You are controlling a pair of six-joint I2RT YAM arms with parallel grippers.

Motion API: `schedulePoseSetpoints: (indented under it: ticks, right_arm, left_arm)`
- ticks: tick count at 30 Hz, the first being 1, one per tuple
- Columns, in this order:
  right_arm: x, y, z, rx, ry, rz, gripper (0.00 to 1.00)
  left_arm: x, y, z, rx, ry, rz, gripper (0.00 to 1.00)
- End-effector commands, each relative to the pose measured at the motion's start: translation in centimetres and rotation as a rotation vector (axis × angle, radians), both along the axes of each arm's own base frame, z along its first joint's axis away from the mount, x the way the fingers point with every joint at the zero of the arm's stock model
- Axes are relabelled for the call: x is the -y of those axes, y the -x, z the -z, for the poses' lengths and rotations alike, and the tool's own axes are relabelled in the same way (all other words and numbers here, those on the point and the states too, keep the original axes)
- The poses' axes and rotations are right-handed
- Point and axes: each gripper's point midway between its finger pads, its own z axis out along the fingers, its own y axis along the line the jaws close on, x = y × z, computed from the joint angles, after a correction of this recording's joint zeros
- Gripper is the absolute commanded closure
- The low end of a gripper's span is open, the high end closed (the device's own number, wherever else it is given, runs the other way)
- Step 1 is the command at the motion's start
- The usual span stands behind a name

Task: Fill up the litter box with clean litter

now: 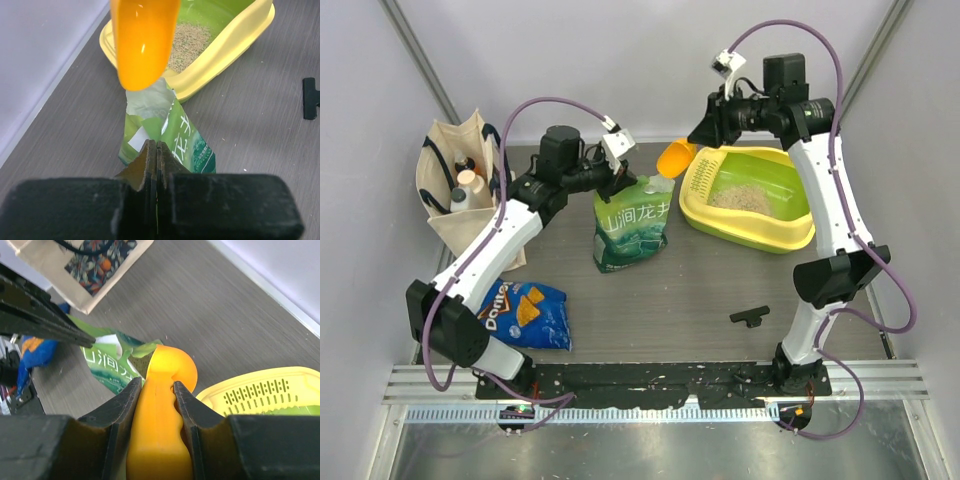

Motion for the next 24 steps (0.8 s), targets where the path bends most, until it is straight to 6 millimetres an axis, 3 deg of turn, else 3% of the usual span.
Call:
schedulePoseSetpoints:
  ticks: [1, 16, 24]
  right_arm:
    - [-0.5, 1.3, -0.8, 0.126, 0.104, -0.075, 0.99]
    - [-2.4, 2.9, 4.0, 0.125, 0.310, -0.278, 0.99]
    - [-5.5, 3.3, 6.6, 0.028, 0.299, -0.310, 0.99]
  left_arm:
    - [-0.8, -0.6, -3.2, 0.106, 0.056, -0.068, 1.00]
    - [-0.7, -0.9, -3.3, 0.098, 0.089, -0.083, 1.00]
    - [-0.4, -0.6, -2.9, 0.068, 0.116, -0.080, 1.00]
